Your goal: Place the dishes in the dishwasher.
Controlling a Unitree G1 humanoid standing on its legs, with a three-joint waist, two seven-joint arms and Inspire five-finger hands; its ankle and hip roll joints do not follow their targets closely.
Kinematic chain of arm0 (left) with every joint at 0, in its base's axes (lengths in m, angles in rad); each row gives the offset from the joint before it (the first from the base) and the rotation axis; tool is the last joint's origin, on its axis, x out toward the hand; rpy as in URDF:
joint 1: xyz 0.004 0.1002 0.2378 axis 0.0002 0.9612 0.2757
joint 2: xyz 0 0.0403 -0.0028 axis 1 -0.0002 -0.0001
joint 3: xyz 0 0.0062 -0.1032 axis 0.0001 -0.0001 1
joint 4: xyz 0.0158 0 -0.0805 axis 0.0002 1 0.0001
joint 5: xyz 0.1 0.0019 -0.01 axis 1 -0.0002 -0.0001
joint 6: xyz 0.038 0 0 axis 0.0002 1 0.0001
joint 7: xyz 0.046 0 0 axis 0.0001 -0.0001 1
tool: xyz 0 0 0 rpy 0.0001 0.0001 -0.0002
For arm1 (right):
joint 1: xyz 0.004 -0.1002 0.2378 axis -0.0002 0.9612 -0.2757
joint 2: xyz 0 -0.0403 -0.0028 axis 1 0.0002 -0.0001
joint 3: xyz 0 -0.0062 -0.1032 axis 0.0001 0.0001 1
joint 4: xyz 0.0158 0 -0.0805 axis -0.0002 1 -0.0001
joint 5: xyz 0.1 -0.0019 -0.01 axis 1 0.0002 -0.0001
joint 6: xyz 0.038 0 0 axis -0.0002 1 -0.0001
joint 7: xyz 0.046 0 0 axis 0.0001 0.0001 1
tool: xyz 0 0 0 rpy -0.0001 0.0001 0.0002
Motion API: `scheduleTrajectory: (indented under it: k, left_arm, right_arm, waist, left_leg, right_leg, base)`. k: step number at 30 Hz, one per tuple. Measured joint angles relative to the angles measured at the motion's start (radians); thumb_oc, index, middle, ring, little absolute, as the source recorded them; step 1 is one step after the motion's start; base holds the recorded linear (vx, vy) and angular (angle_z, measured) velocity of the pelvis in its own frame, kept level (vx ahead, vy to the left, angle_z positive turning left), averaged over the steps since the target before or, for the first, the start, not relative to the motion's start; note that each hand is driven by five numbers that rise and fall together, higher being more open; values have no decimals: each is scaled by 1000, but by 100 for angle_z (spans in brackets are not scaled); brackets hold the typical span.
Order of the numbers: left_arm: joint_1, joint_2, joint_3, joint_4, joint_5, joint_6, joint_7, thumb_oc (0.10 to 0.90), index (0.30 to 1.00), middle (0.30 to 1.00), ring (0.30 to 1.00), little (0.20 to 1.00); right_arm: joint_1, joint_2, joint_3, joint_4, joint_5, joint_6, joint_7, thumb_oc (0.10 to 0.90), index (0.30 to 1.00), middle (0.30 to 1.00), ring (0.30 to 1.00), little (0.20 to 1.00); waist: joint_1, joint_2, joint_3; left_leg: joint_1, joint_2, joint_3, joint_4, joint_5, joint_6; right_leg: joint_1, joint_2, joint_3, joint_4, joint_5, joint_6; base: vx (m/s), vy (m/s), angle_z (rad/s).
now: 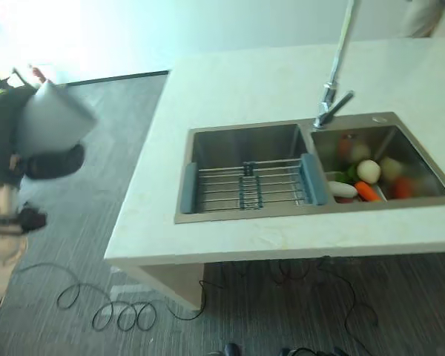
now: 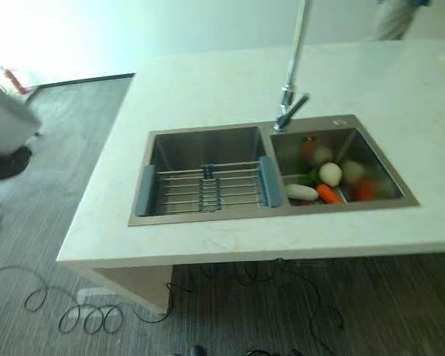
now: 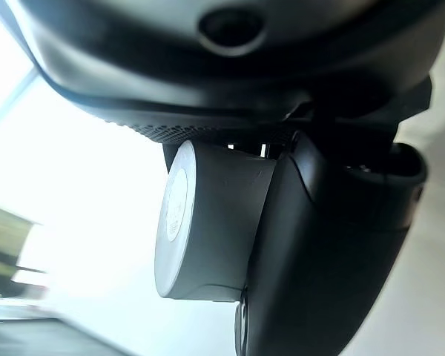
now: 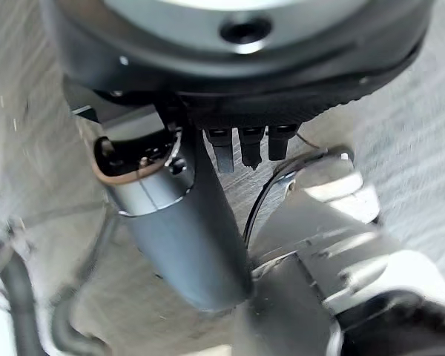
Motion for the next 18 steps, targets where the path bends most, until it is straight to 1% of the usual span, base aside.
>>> scheduleTrajectory:
  k: [1,2,3,4,5,6,7,8,9,10,11,12,13,14,15,16,17,18]
  left_arm:
    - [24,-42,45,9,6,-13,22,400,300,300,300,300]
    - [30,-74,64,23,8,-24,40,400,300,300,300,300]
    - [36,-84,66,58,9,-54,58,400,300,300,300,300]
    - [29,-85,65,83,7,-71,67,400,300,300,300,300]
    - [6,-84,62,116,8,-95,66,400,300,300,300,300]
    - [-15,-84,58,132,1,-109,68,400,300,300,300,300]
    - [-28,-84,58,135,-8,-126,64,400,300,300,300,300]
    - [-33,-84,57,135,-10,-131,64,400,300,300,300,300]
    - [-54,-83,53,134,-14,-149,63,400,300,300,300,300]
    - [-82,-83,51,125,-28,-158,52,400,300,300,300,300]
    - [-131,-84,35,121,-52,-169,41,400,300,300,300,300]
    - [-139,-89,33,106,-74,-169,25,400,300,300,300,300]
    - [-188,-102,3,83,-96,-171,-9,400,300,300,300,300]
    - [-187,-131,-30,-23,-99,-175,-39,400,300,300,300,300]
    - [-202,-235,-83,-178,-86,-142,-37,400,300,300,300,300]
    - [-209,-272,-134,-237,-54,-131,-37,400,300,300,300,300]
    - [-203,-319,-173,-270,-19,-121,-37,400,300,300,300,300]
    - [-177,-369,-230,-251,12,-80,-38,400,300,300,300,300]
  right_arm:
    - [4,-16,31,-9,-10,-3,0,800,900,900,900,900]
    - [6,-33,45,-27,-14,3,-1,800,900,900,900,900]
    - [11,-39,52,-27,-13,13,-3,800,900,900,900,900]
    - [2,-52,40,-26,4,27,-4,800,900,900,900,900]
    - [-6,-54,13,-23,20,52,-3,800,900,900,900,900]
    - [-13,-63,-14,-26,25,58,-2,800,900,900,900,900]
    - [-23,-76,-36,-27,25,58,-1,800,900,900,900,900]
    - [-25,-79,-43,-27,25,58,-1,800,900,900,900,900]
    - [-27,-93,-43,-30,24,55,1,800,900,900,900,900]
    - [-25,-112,-54,-42,27,44,11,800,900,900,900,900]
    - [-35,-113,-56,-48,34,44,6,800,900,900,900,900]
    - [-47,-100,-71,-45,36,51,21,800,900,900,900,900]
    - [-47,-67,-91,-57,37,51,42,800,900,900,900,900]
    - [-41,-49,-127,-50,36,43,11,800,900,900,900,900]
    - [-34,-34,-126,-113,43,46,-9,800,900,900,900,900]
    - [-31,7,-106,-163,44,51,-18,800,900,900,900,900]
    - [-17,37,-94,-219,44,54,-27,800,900,900,900,900]
    - [-34,100,-47,-310,42,62,-27,800,900,900,900,900]
  waist:
    - [0,-2,3]
    - [13,-4,1]
    - [14,-24,10]
    - [19,-19,8]
    - [21,-20,10]
    - [13,-17,17]
    - [13,-5,19]
    - [13,-2,20]
    - [8,26,21]
    - [-10,58,23]
    - [-27,50,45]
    - [-20,45,53]
    - [-31,29,56]
    - [-20,1,69]
    - [22,-3,62]
    - [19,-35,65]
    - [12,-52,70]
    - [-8,-73,71]
  left_leg:
    - [3,-9,-11,-36,40,-19]
    - [9,-5,31,-86,10,15]
    - [2,68,190,55,-27,-39]
    - [12,120,234,107,-45,-67]
    - [30,163,291,131,-56,-86]
    - [48,179,298,132,-61,-90]
    - [74,202,309,142,-74,-113]
    - [79,211,318,146,-79,-120]
    - [105,226,333,130,-74,-118]
    - [112,239,342,108,-70,-100]
    - [121,185,331,86,-95,-98]
    - [105,146,322,71,-100,-62]
    - [54,127,364,109,-137,-9]
    - [31,132,434,195,-152,-17]
    - [6,101,397,244,-197,29]
    - [3,71,369,246,-209,56]
    - [3,62,349,248,-221,76]
    - [10,47,302,239,-230,95]
  right_leg:
    - [-8,-17,-41,5,-3,-8]
    - [1,-42,-106,-1,-5,-27]
    - [14,-80,-175,-15,1,-27]
    - [28,-98,-227,-18,5,-19]
    - [41,-128,-269,-21,15,-3]
    - [41,-163,-276,-7,26,11]
    - [38,-199,-294,3,35,31]
    - [39,-206,-299,3,40,42]
    - [39,-227,-307,30,45,61]
    - [40,-254,-309,72,31,90]
    - [14,-307,-262,123,5,107]
    - [-3,-302,-201,113,-49,121]
    - [34,-308,-167,49,40,94]
    - [31,-365,-184,56,118,156]
    - [54,-390,-198,51,194,122]
    - [52,-410,-194,89,200,109]
    - [45,-399,-184,115,139,127]
    - [28,-325,-153,132,53,115]
  base:
    - [-244,111,112]
    - [-394,322,173]
    - [-274,314,182]
    - [-313,371,179]
    - [-155,324,146]
    - [-164,353,140]
    - [-175,443,105]
    - [-154,317,92]
    - [-144,327,110]
    - [-110,422,155]
    - [-117,502,137]
    - [-100,601,173]
    - [-70,714,184]
    - [-19,797,185]
    - [10,693,129]
    - [66,351,83]
    - [16,220,107]
    - [17,141,96]
